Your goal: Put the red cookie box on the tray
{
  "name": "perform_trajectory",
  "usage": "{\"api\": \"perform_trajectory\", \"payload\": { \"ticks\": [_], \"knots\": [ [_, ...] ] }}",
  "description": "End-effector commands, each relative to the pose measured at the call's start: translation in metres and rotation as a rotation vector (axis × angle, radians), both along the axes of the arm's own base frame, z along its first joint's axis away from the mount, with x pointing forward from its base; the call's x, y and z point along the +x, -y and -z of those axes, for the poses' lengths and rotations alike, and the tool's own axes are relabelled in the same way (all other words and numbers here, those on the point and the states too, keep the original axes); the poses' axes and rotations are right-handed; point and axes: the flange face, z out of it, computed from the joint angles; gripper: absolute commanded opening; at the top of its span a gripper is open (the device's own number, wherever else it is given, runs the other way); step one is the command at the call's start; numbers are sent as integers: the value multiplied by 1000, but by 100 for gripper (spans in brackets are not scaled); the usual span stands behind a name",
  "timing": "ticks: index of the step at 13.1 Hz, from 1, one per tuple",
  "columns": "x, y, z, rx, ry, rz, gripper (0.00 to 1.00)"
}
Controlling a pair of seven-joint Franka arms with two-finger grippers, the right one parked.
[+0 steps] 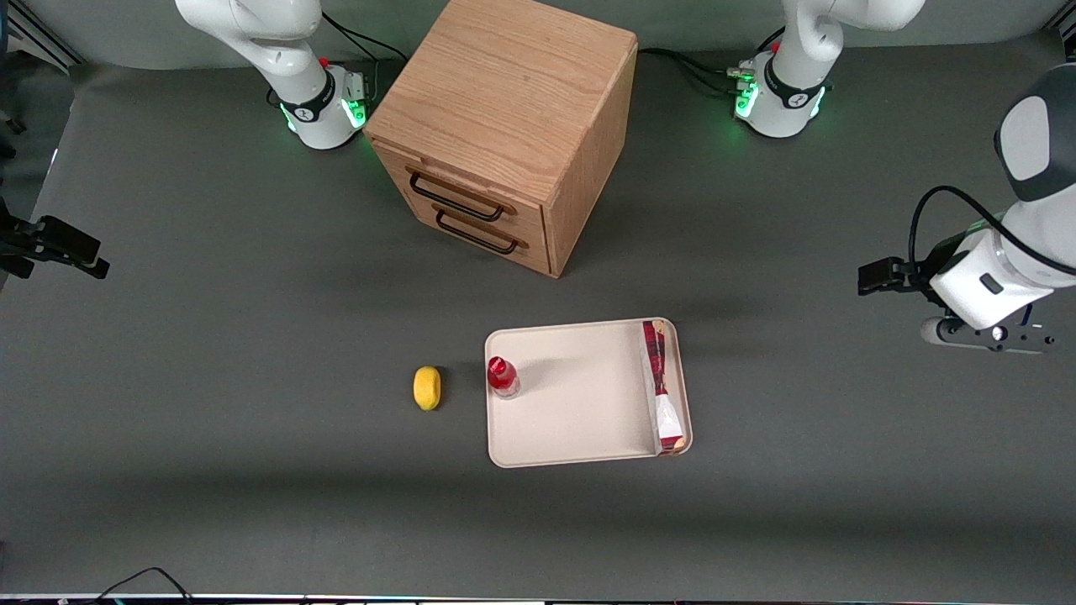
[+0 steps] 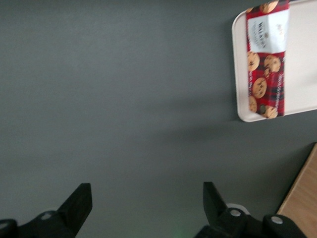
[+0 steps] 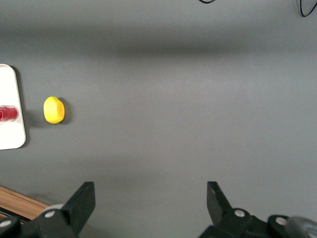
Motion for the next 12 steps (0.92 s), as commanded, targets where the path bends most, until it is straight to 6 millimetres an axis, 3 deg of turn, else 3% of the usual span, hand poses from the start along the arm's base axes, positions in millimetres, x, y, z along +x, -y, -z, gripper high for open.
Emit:
{"api": "perform_trajectory", "payload": {
  "ticks": [1, 2, 3, 8, 10, 12],
  "knots": [
    [-29, 20, -9, 80, 3, -32, 100],
    [-34, 33, -17, 132, 19, -54, 100],
    [-37, 32, -25, 144, 36, -57, 100],
    [-30, -5, -41, 180, 83, 2, 100],
    [-31, -7, -40, 90, 70, -34, 100],
    [-45, -4, -63, 41, 85, -44, 100]
  ]
}}
